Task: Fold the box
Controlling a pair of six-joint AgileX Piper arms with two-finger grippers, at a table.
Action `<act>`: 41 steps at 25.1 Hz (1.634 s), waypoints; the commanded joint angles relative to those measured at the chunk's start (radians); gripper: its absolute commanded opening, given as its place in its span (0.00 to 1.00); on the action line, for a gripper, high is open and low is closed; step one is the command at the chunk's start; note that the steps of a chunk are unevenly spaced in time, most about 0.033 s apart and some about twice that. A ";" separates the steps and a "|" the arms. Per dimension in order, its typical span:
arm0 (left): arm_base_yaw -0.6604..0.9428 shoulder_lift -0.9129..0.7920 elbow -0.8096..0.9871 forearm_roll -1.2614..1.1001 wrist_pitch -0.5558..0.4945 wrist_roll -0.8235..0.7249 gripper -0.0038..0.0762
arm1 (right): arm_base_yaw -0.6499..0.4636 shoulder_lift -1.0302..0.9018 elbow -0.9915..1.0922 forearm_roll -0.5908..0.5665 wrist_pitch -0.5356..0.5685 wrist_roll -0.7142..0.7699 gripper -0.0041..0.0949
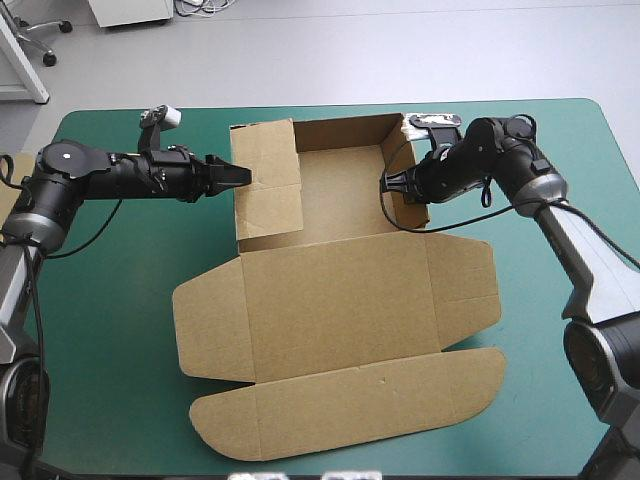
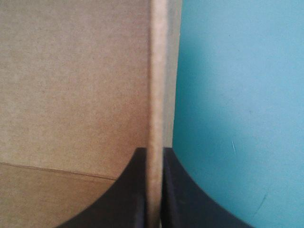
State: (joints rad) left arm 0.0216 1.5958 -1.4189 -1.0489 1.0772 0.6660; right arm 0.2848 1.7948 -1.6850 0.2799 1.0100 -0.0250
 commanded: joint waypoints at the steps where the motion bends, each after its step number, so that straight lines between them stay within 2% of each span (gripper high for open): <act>1: -0.057 -0.042 -0.026 0.089 -0.096 -0.061 0.53 | 0.016 -0.049 -0.026 0.023 -0.063 0.025 0.02; 6: -0.178 -0.042 -0.026 0.292 -0.267 -0.165 0.53 | 0.022 -0.049 -0.026 0.004 -0.067 0.055 0.02; 7: -0.207 -0.042 -0.026 0.365 -0.300 -0.228 0.53 | 0.022 -0.049 -0.026 0.002 -0.065 0.057 0.02; 13: -0.279 -0.026 -0.028 0.644 -0.351 -0.462 0.52 | 0.071 -0.049 -0.026 -0.033 -0.106 0.093 0.03; 15: -0.283 -0.008 -0.028 0.702 -0.343 -0.521 0.52 | 0.102 -0.049 -0.028 -0.091 -0.111 0.128 0.03; 19: -0.283 0.013 -0.028 0.799 -0.341 -0.611 0.50 | 0.106 -0.049 -0.030 -0.097 -0.121 0.139 0.03; 31: -0.290 0.036 -0.049 0.788 -0.396 -0.648 0.45 | 0.106 -0.049 -0.058 -0.095 -0.099 0.143 0.03; 37: -0.290 0.036 -0.151 0.724 -0.337 -0.566 0.32 | 0.106 -0.049 -0.058 -0.151 -0.088 0.179 0.03; 41: -0.290 0.036 -0.178 0.713 -0.327 -0.563 0.22 | 0.106 -0.049 -0.058 -0.151 -0.088 0.181 0.03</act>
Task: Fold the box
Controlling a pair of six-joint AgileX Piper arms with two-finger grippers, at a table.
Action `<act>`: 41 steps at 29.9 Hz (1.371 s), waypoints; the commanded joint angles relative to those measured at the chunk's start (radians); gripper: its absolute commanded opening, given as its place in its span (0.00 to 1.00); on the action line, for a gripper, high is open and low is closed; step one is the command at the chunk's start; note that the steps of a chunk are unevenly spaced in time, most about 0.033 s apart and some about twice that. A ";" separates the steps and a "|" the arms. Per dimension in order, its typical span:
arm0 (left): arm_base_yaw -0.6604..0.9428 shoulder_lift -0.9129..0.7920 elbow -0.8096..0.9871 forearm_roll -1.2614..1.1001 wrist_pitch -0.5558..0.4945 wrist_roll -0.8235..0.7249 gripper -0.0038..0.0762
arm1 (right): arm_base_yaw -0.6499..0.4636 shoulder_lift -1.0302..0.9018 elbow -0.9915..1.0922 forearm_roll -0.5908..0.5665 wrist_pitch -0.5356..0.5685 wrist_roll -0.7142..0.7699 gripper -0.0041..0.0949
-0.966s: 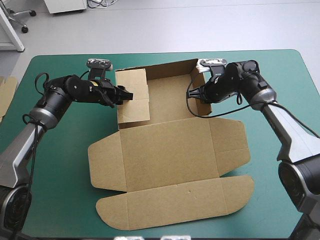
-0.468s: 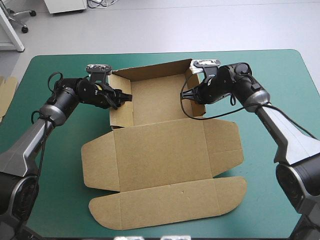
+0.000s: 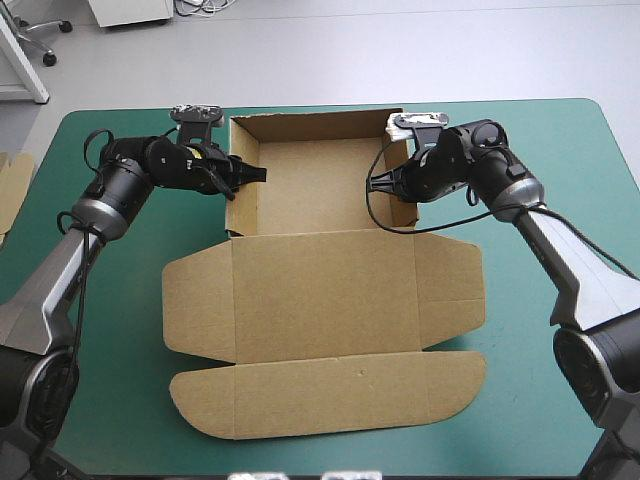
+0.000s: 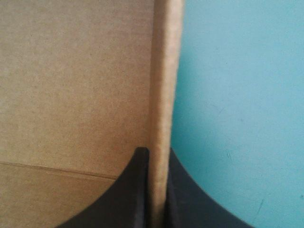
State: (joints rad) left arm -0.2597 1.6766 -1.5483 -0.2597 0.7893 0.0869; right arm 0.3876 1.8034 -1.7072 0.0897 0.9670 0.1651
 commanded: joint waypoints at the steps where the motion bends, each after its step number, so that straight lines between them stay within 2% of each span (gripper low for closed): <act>1: -0.008 -0.043 -0.049 -0.078 -0.041 0.016 0.20 | 0.004 -0.057 -0.036 0.039 -0.045 -0.006 0.03; 7: -0.010 -0.014 -0.049 -0.111 -0.045 0.016 0.14 | 0.004 -0.057 -0.036 0.059 -0.042 -0.005 0.03; 12: -0.018 -0.008 -0.049 -0.161 -0.079 0.035 0.03 | 0.004 -0.057 -0.036 0.055 -0.042 0.007 0.03; 21: -0.090 -0.004 -0.049 -0.127 -0.158 0.030 0.03 | 0.008 -0.057 -0.036 -0.061 0.019 0.081 0.03; 24: -0.088 0.001 -0.049 -0.090 -0.138 0.017 0.03 | 0.008 -0.057 -0.036 -0.081 0.039 0.084 0.03; 28: -0.088 0.003 -0.049 0.108 -0.110 -0.105 0.03 | 0.008 -0.057 -0.036 -0.073 0.056 0.084 0.03; 31: -0.088 0.004 -0.049 0.212 -0.041 -0.152 0.03 | 0.008 -0.057 -0.036 -0.071 0.072 0.080 0.03; 34: -0.088 0.004 -0.049 0.229 0.009 -0.154 0.03 | 0.008 -0.057 -0.036 -0.071 0.084 0.077 0.03; 41: -0.088 0.004 -0.049 0.217 0.009 -0.200 0.03 | 0.010 -0.034 -0.036 -0.055 0.136 0.073 0.03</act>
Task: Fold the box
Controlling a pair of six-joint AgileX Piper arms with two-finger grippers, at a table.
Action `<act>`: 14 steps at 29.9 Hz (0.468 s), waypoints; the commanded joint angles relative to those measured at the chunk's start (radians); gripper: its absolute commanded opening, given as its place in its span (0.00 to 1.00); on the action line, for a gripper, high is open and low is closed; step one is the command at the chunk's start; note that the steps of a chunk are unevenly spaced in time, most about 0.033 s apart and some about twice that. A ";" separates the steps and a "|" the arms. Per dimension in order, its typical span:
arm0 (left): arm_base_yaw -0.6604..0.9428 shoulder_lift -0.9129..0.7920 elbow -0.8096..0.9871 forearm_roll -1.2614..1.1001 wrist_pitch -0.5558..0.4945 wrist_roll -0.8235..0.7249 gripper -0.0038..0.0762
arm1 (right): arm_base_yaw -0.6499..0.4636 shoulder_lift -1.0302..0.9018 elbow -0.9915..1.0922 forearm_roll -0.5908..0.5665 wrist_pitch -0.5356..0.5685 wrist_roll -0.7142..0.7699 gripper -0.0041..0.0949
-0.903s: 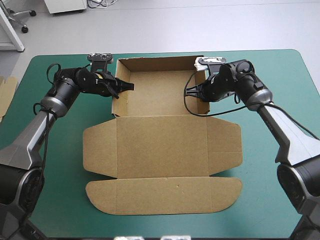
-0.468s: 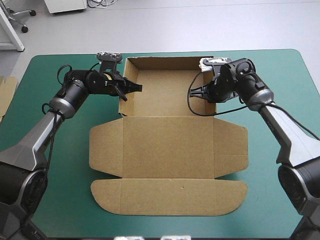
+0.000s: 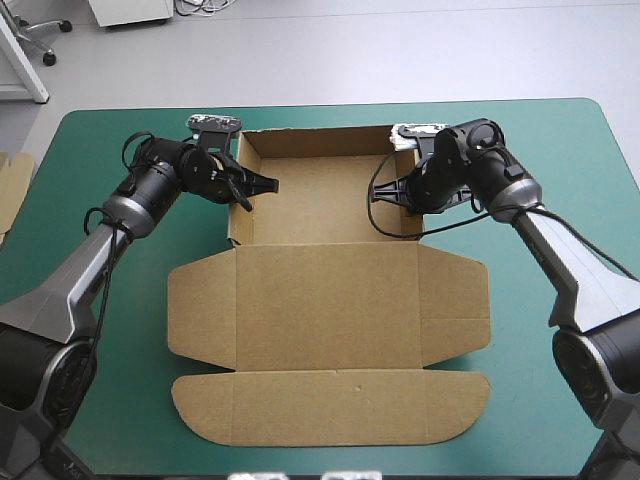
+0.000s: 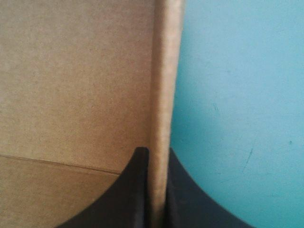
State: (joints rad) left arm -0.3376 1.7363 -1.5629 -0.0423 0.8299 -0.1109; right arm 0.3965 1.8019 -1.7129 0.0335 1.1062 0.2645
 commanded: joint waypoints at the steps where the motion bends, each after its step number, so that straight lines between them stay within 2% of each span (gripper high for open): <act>1: -0.010 -0.056 -0.034 0.000 -0.027 -0.002 0.03 | 0.001 -0.022 -0.030 0.013 -0.001 -0.032 0.03; 9: -0.010 -0.008 -0.034 0.000 0.035 -0.002 0.03 | 0.026 0.026 -0.030 0.040 0.001 -0.041 0.03; 14: -0.010 0.018 -0.034 0.004 0.027 -0.002 0.03 | 0.027 0.033 -0.030 0.030 -0.001 -0.041 0.03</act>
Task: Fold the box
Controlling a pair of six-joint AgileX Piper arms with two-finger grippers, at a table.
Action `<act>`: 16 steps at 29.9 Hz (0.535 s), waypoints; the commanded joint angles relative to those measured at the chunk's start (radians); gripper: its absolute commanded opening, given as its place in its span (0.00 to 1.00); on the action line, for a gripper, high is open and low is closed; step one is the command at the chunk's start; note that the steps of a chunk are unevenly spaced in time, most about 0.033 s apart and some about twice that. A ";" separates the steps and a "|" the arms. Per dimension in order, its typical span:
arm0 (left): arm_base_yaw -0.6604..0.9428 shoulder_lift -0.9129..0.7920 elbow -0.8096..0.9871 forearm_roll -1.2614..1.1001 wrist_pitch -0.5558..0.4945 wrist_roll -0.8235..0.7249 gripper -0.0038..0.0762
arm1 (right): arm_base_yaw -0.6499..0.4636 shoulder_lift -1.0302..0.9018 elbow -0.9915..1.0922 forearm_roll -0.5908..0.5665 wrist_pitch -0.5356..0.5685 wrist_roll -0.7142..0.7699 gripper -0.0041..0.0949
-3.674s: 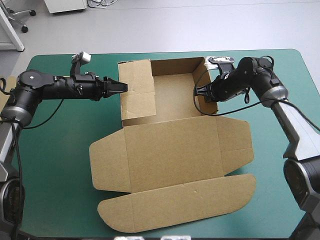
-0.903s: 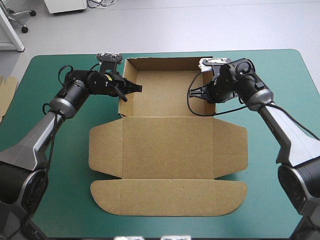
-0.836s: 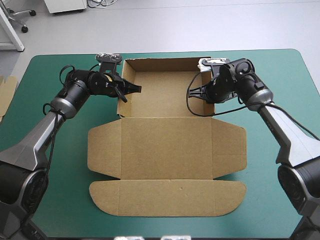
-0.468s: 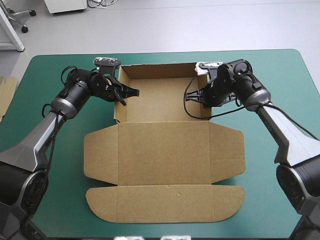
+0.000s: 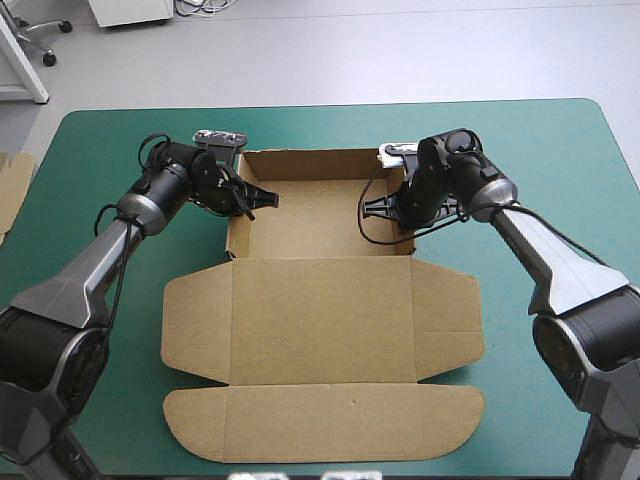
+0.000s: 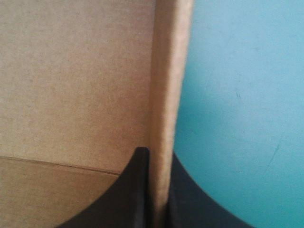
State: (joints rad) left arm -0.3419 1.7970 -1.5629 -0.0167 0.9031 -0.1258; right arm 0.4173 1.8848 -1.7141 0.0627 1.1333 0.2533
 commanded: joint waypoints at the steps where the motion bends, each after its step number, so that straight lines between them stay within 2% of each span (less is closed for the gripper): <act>1: -0.005 -0.037 -0.034 -0.022 -0.051 0.013 0.03 | 0.007 -0.048 -0.029 0.001 -0.030 -0.030 0.03; 16: -0.005 0.062 -0.034 -0.024 -0.043 0.013 0.03 | 0.007 0.041 -0.029 0.009 -0.034 -0.046 0.03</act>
State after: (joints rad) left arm -0.3401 1.8865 -1.5766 -0.0209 0.8783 -0.1327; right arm 0.4173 1.9441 -1.7251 0.0530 1.1206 0.2481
